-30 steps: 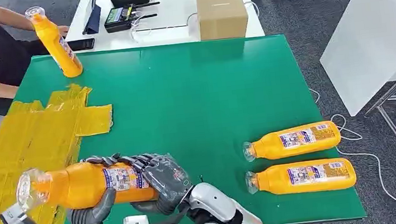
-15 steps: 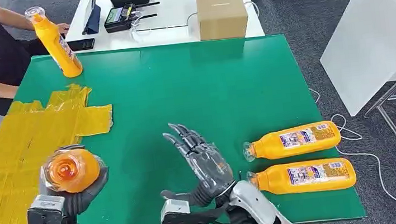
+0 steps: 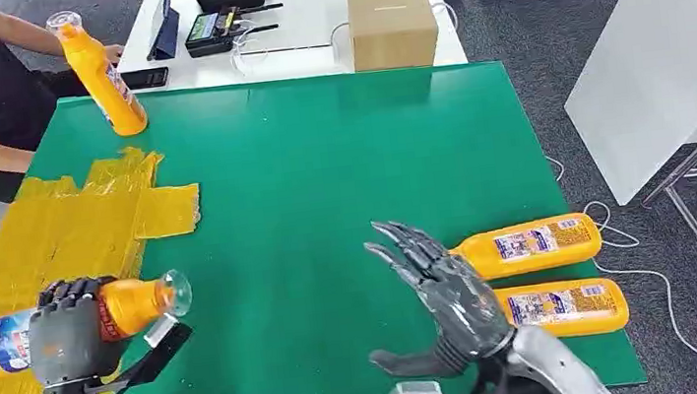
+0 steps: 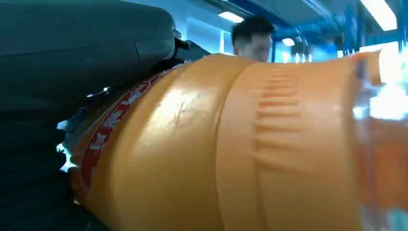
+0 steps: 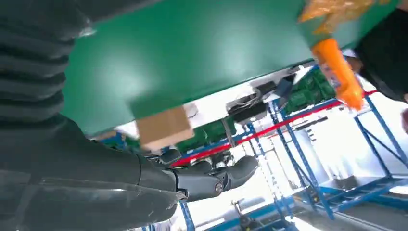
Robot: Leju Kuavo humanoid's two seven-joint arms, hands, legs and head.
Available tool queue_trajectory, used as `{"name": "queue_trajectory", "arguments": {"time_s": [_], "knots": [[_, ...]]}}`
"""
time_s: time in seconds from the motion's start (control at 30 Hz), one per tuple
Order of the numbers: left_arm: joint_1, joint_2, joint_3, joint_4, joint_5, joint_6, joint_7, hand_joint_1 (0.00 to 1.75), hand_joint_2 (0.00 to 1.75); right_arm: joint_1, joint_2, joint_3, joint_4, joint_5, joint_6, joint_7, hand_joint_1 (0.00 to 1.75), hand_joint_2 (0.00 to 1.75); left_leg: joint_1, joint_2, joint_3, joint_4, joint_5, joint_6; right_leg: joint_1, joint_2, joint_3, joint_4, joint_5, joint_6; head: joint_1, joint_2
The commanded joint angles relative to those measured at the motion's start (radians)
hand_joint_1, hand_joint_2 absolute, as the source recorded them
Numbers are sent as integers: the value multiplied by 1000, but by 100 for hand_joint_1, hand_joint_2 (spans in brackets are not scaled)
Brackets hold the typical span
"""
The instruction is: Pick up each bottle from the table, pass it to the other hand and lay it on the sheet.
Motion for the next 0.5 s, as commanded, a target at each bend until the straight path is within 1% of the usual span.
{"name": "queue_trajectory", "arguments": {"time_s": [0.03,0.07,0.1,0.13,0.17,0.2,0.23,0.27,0.3,0.33,0.37,0.47,0.5], "knots": [[-106,84,-53,438,-41,-3,50,175,175,293,-294,-185,-211,37,-40,4,0,175,-1,-8,3,-2,-1,1,-1,-5,4,0,-2,-2,0,0],[-108,86,-52,438,-41,-4,50,175,175,292,-293,-184,-212,37,-39,4,0,175,-1,-9,5,-1,-3,2,-1,-5,7,0,-4,-3,0,0],[-115,93,-60,454,-46,-23,57,175,175,302,-300,-185,-219,45,-46,24,0,175,-1,-6,5,-1,-4,2,-1,-3,6,0,-3,-3,0,0],[-126,98,-61,480,-41,-34,61,175,175,332,-328,-193,-234,53,-57,49,0,175,-1,-4,3,-1,-4,2,-1,-2,4,0,-2,-2,0,0],[-117,103,-65,534,-37,-93,58,175,175,367,-360,-183,-232,-3,-29,98,0,175,-1,-2,2,-1,-4,1,-1,-1,2,0,-2,-1,0,0],[-121,108,-65,603,-27,-39,59,175,175,404,-398,-175,-227,2,-75,127,0,175,-1,-5,7,-1,-5,1,-1,-3,6,0,-3,-3,-1,0],[-128,111,-67,632,-25,-25,60,175,175,421,-417,-171,-228,5,-97,144,0,175,-2,-4,5,-2,-5,1,-2,-3,5,-1,-3,-2,0,0],[-141,116,-66,670,-11,-12,53,175,175,447,-451,-171,-231,-1,-129,171,0,175,-1,-7,9,-2,-5,1,-1,-4,9,-1,-5,-2,-1,0],[-149,118,-66,682,-5,-8,46,14,175,456,-468,-168,-233,-6,-145,189,0,175,-2,-6,7,-2,-5,1,-2,-3,8,-1,-5,0,0,0],[-155,114,-60,685,2,-7,45,0,175,465,-485,-165,-237,-10,-157,210,0,175,-1,-8,12,-3,-6,1,-1,-5,13,-2,-6,-2,-1,0],[-156,111,-58,676,9,-18,40,0,175,467,-500,-159,-238,-13,-164,231,0,175,-1,-9,13,-2,-7,2,-2,-6,14,-1,-8,0,0,0],[-160,111,-59,673,8,-18,40,0,175,467,-501,-160,-238,-13,-164,232,0,175,-1,-6,20,-2,-13,3,-2,-3,22,0,-10,-1,-1,0],[-154,106,-52,648,42,-36,20,0,0,462,-504,-158,-234,-20,-155,250,0,175,-1,-5,24,-3,-16,3,-2,-3,26,-1,-11,0,0,0]]}}
